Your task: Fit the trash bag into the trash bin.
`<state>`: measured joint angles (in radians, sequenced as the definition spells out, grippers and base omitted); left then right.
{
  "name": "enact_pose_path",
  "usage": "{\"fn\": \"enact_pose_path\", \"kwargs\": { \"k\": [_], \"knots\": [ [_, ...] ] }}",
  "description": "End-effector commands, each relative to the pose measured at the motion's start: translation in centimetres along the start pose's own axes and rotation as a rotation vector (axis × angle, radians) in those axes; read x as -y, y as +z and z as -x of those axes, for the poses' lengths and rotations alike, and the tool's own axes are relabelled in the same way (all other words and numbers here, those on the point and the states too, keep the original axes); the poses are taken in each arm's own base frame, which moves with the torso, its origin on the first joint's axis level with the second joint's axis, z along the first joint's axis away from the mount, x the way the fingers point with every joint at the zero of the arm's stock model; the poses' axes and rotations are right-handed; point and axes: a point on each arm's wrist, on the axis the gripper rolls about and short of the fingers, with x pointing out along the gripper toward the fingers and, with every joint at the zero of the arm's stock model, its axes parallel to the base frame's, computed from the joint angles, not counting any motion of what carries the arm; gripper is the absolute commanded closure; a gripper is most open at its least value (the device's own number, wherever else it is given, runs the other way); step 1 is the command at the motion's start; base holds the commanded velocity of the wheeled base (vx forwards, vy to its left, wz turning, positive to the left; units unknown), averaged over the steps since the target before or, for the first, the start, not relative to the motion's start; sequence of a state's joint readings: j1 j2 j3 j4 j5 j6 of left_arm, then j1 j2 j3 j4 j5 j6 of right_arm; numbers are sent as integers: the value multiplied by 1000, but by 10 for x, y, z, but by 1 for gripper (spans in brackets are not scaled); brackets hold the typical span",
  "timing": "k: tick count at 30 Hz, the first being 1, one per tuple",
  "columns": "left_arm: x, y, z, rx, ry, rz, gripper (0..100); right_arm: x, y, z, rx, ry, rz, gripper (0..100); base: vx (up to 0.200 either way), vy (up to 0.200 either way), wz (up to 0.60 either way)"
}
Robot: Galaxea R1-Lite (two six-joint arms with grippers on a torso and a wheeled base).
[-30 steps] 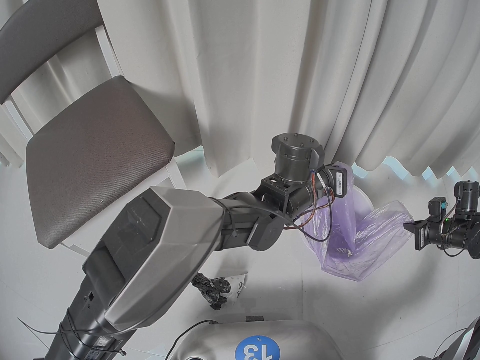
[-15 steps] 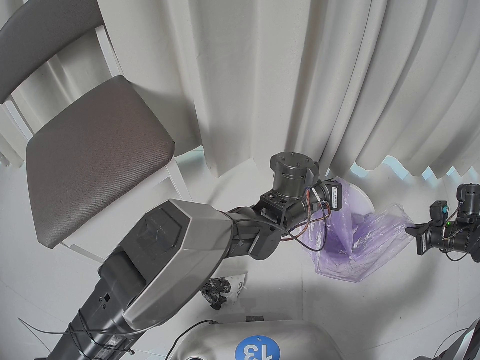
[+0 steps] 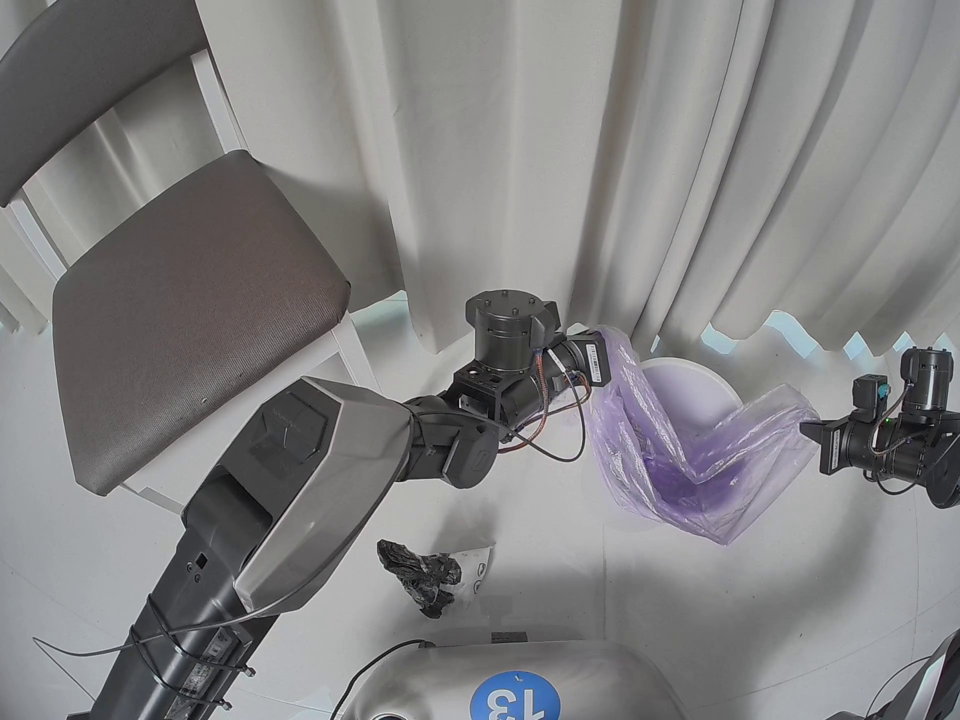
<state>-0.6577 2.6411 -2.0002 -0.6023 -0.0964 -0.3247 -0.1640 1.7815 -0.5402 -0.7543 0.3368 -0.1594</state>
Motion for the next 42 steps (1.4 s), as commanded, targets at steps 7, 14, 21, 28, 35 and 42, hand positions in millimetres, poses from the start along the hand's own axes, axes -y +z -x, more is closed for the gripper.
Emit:
{"fn": "enact_pose_path", "kwargs": {
  "k": [7, 14, 21, 28, 35, 42],
  "knots": [
    [4, 9, 1, 49, 12, 0, 100, -3, -6, -14, 6, -17, -47, 100, 0, 0, 0],
    [12, 21, 10, 67, 54, 1, 100, -4, 1, 20, -43, -40, 53, 100, 0, 0, 0],
    [10, 14, 28, -12, 83, 7, 100, -2, 6, 69, -173, -70, 181, 100, 0, 0, 0],
    [11, 3, 42, -40, 86, 8, 100, -2, -2, 71, -277, -27, 245, 100, 0, 0, 0],
    [7, -6, 44, -54, 92, 9, 100, 1, -14, 50, -342, 8, 228, 100, 0, 0, 0],
    [8, -6, 41, -68, 82, 5, 100, 5, -30, 17, -388, 25, 228, 100, 0, 0, 0]
  ]
}}
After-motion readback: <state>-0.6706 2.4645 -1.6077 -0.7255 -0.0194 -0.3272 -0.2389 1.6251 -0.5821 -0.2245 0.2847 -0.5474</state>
